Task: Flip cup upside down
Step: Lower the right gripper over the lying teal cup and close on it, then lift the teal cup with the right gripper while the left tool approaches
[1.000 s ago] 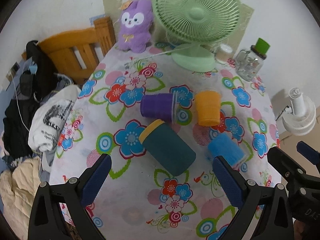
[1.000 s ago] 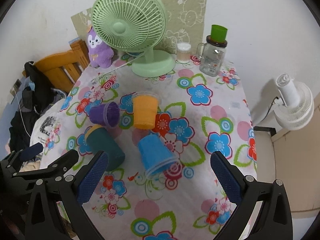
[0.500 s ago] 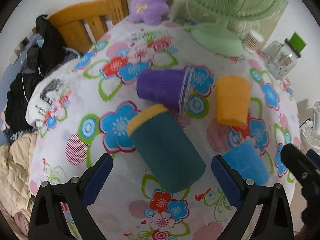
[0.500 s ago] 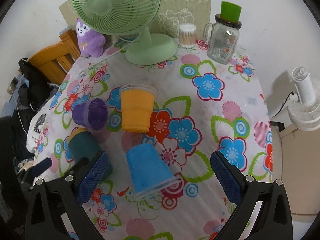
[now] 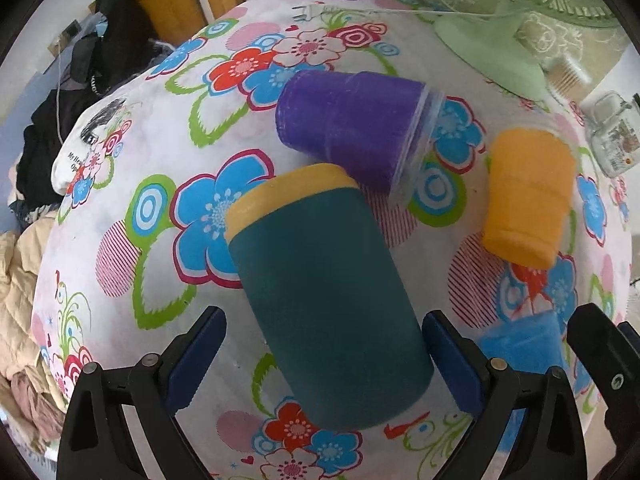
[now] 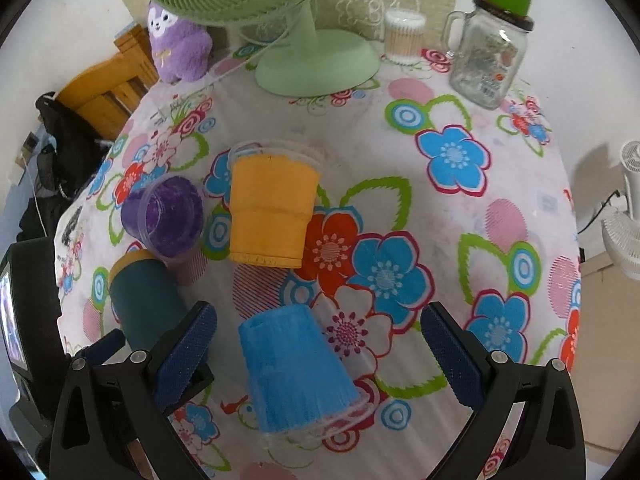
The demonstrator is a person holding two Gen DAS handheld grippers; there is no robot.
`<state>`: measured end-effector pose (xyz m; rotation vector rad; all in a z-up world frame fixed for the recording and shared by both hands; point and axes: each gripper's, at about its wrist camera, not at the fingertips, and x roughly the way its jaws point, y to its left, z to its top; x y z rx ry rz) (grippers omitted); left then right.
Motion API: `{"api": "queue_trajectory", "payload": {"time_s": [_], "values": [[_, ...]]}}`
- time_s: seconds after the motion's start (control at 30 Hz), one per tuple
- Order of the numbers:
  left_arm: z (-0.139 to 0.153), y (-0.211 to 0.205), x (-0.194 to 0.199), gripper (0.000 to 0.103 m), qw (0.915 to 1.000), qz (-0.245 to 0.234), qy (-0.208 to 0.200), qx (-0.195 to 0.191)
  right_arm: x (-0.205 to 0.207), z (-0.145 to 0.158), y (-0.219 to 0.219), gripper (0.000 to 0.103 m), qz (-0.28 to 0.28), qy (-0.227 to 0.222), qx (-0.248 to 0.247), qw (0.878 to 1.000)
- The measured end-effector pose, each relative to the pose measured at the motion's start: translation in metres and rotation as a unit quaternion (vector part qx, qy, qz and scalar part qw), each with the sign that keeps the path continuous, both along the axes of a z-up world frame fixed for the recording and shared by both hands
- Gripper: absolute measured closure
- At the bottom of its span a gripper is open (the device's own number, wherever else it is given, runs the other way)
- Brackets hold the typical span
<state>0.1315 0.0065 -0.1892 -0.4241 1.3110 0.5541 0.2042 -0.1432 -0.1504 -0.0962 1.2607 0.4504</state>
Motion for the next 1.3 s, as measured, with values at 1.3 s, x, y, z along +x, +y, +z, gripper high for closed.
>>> {"api": "queue_trajectory", "payload": {"time_s": [1.3], "values": [[0.004, -0.025, -0.090, 0.032, 0.9623, -0.271, -0.016, 0.010, -0.112, 0.005, -0.007, 0.001, -0.104, 0.009, -0.008, 0.994]]}}
